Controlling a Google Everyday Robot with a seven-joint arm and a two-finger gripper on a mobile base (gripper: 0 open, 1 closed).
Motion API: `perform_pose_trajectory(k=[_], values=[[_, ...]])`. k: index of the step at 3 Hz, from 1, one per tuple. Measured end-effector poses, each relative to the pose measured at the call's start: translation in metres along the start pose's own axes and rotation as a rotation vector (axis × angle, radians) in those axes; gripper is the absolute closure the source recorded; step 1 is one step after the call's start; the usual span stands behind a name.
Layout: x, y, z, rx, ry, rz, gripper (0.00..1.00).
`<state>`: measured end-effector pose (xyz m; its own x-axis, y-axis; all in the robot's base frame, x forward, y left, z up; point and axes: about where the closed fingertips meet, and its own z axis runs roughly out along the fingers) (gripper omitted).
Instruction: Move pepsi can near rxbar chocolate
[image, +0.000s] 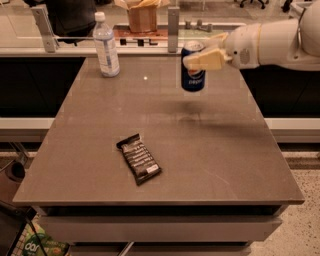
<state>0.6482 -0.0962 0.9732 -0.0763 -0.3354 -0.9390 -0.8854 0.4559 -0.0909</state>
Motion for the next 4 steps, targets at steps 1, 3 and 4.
perform_pose_trajectory(k=[1, 3, 4], values=[[0.014, 0.043, -0.004, -0.007, -0.003, -0.017, 1.00], [0.042, 0.103, -0.015, 0.016, -0.005, -0.020, 1.00], [0.051, 0.125, -0.020, 0.030, -0.004, -0.013, 1.00]])
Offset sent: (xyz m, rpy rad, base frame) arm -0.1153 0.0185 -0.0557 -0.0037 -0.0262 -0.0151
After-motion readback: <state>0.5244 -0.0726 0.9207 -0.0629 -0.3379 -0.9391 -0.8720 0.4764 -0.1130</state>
